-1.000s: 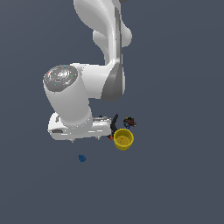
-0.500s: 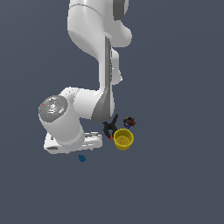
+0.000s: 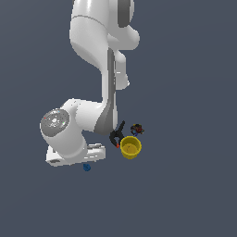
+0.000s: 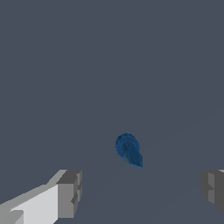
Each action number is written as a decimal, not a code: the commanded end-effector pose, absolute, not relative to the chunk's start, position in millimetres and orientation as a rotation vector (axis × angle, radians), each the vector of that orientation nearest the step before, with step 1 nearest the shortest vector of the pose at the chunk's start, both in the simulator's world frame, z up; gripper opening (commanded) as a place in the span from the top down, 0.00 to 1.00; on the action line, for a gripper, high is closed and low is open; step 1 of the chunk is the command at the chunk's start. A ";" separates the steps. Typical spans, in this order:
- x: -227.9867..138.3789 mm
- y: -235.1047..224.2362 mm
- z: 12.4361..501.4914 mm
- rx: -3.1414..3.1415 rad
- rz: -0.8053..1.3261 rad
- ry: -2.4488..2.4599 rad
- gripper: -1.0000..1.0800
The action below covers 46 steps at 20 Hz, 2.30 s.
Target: Pick up a designated object from a clutter of objects.
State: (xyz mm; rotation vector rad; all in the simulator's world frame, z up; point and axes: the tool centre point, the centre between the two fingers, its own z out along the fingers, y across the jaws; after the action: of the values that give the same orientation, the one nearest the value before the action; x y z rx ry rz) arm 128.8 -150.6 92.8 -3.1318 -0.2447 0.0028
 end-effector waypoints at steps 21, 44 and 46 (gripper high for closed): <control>129.8 -150.8 42.4 -3.132 0.000 -0.248 1.00; 108.3 -116.3 87.1 -3.132 0.000 -0.248 1.00; 102.3 -106.6 99.7 -3.132 0.000 -0.248 1.00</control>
State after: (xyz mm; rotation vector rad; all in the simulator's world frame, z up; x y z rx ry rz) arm 106.5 -114.0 90.0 -3.1317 -0.2466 0.0017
